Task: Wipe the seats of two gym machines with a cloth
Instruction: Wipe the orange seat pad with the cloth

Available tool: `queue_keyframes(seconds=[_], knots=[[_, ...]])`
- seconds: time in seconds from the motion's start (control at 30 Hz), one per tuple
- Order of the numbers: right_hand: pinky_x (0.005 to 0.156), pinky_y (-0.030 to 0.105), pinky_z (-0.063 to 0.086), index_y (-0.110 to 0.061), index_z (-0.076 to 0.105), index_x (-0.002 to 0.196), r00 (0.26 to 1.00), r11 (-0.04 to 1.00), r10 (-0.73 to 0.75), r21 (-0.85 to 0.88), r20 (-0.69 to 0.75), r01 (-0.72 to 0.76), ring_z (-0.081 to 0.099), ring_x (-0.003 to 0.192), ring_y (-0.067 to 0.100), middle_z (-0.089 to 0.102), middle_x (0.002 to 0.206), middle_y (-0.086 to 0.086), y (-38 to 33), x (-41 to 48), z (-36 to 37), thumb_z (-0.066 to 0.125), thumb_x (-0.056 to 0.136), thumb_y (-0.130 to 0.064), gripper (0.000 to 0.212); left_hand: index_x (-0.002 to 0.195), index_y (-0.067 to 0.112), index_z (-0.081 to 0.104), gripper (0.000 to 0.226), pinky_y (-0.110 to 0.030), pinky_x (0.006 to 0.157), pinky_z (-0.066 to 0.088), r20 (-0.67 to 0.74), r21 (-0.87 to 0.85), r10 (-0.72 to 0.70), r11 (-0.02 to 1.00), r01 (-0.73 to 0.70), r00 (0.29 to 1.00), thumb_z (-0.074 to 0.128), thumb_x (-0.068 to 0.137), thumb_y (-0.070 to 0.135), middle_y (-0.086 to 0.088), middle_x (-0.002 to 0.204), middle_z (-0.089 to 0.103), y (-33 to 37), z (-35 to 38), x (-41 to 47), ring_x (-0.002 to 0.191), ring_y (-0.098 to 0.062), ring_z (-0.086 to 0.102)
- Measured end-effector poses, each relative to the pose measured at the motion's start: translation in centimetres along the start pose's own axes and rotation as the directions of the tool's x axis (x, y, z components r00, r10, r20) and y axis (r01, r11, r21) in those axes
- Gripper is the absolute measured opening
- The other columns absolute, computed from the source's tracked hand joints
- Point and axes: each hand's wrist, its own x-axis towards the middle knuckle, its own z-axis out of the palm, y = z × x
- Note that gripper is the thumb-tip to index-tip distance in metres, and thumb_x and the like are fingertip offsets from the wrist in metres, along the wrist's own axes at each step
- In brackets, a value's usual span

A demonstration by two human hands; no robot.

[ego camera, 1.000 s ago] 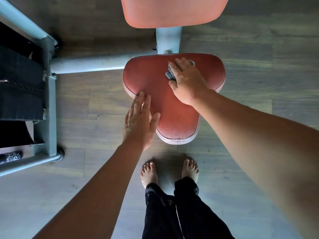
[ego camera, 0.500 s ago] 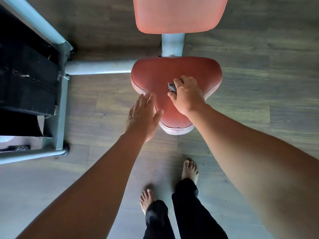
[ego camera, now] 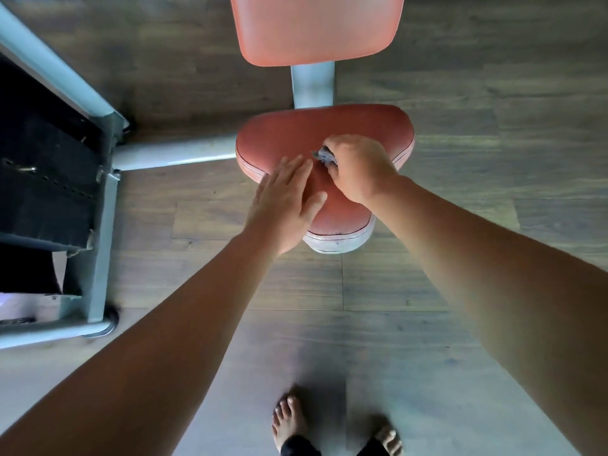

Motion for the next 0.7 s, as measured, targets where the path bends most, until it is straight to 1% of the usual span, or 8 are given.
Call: queue_keyframes(seconds=[0.2, 0.27, 0.4, 0.5, 0.57, 0.6, 0.67, 0.7], knots=[[0.081, 0.038, 0.049, -0.014, 0.065, 0.12, 0.993, 0.995, -0.087, -0.062, -0.083, 0.082, 0.065, 0.104, 0.038, 0.073, 0.111, 0.013, 1.1, 0.0, 0.6, 0.058, 0.093, -0.022, 0.028, 0.162, 0.018, 0.035, 0.087, -0.04, 0.131, 0.014, -0.165, -0.09, 0.066, 0.993, -0.081, 0.984, 0.027, 0.092, 0.07, -0.002, 0.172, 0.026, -1.1, 2.6, 0.0, 0.161, -0.022, 0.015], [0.081, 0.037, 0.049, -0.016, 0.067, 0.116, 0.985, 0.993, -0.111, -0.066, -0.134, 0.102, 0.065, 0.103, 0.039, 0.073, 0.11, 0.012, 1.4, 0.2, 0.8, 0.058, 0.093, -0.023, 0.026, 0.159, 0.018, 0.041, 0.085, -0.037, 0.131, 0.014, -0.221, -0.145, 0.063, 0.985, -0.097, 0.973, 0.032, 0.091, 0.069, -0.002, 0.17, 0.03, -1.2, 3.2, 0.2, 0.16, -0.022, 0.019], [0.076, 0.034, 0.044, -0.018, 0.067, 0.104, 0.972, 0.986, -0.159, -0.078, -0.173, 0.148, 0.063, 0.1, 0.038, 0.072, 0.105, 0.011, 2.0, 0.6, 1.5, 0.056, 0.092, -0.026, 0.018, 0.153, 0.018, 0.052, 0.072, -0.041, 0.129, 0.021, -0.271, -0.197, 0.054, 0.974, -0.11, 0.961, 0.043, 0.094, 0.059, -0.002, 0.164, 0.043, -1.5, 4.1, 0.7, 0.156, -0.022, 0.03], [0.073, 0.034, 0.047, -0.021, 0.066, 0.104, 0.958, 0.991, -0.103, 0.05, -0.267, 0.121, 0.065, 0.094, 0.033, 0.072, 0.099, 0.005, 2.2, -0.2, 0.9, 0.056, 0.092, -0.028, 0.018, 0.153, 0.019, 0.051, 0.057, -0.033, 0.128, 0.018, -0.265, -0.225, 0.029, 0.97, -0.091, 0.964, 0.052, 0.104, 0.046, 0.001, 0.165, 0.041, -1.2, 4.0, 0.5, 0.157, -0.018, 0.028], [0.069, 0.029, 0.037, -0.02, 0.068, 0.11, 0.94, 0.981, 0.0, 0.183, -0.341, 0.066, 0.064, 0.089, 0.025, 0.071, 0.095, -0.001, 2.6, -2.0, 0.5, 0.058, 0.095, -0.026, 0.02, 0.155, 0.019, 0.048, 0.054, -0.031, 0.127, 0.017, -0.233, -0.184, 0.032, 0.98, -0.077, 0.972, 0.052, 0.106, 0.042, 0.002, 0.167, 0.039, -0.7, 3.4, -0.2, 0.158, -0.018, 0.026], [0.068, 0.027, 0.035, -0.02, 0.069, 0.113, 0.927, 0.966, 0.047, 0.253, -0.373, 0.053, 0.064, 0.088, 0.022, 0.072, 0.095, -0.003, 2.9, -3.0, 0.4, 0.059, 0.095, -0.025, 0.021, 0.156, 0.019, 0.048, 0.054, -0.031, 0.126, 0.017, -0.211, -0.169, 0.032, 0.983, -0.069, 0.977, 0.052, 0.106, 0.042, 0.002, 0.167, 0.038, -0.6, 3.0, -0.5, 0.158, -0.018, 0.026], [0.077, 0.024, 0.046, -0.021, 0.071, 0.114, 0.896, 0.922, 0.129, 0.385, -0.425, 0.05, 0.068, 0.093, 0.021, 0.076, 0.099, -0.002, 3.5, -5.0, 0.4, 0.063, 0.093, -0.026, 0.024, 0.154, 0.02, 0.049, 0.055, -0.032, 0.125, 0.021, -0.177, -0.139, 0.039, 0.988, -0.065, 0.983, 0.053, 0.105, 0.044, 0.001, 0.166, 0.04, -0.5, 2.1, -0.6, 0.156, -0.018, 0.03], [0.079, 0.017, 0.048, -0.021, 0.072, 0.114, 0.881, 0.892, 0.179, 0.45, -0.438, 0.043, 0.068, 0.094, 0.018, 0.077, 0.1, -0.002, 4.0, -5.8, 0.5, 0.065, 0.092, -0.026, 0.024, 0.152, 0.02, 0.052, 0.054, -0.034, 0.124, 0.026, -0.176, -0.119, 0.055, 0.99, -0.076, 0.983, 0.055, 0.104, 0.045, 0.001, 0.163, 0.044, -0.3, 1.8, -0.5, 0.153, -0.02, 0.036]])
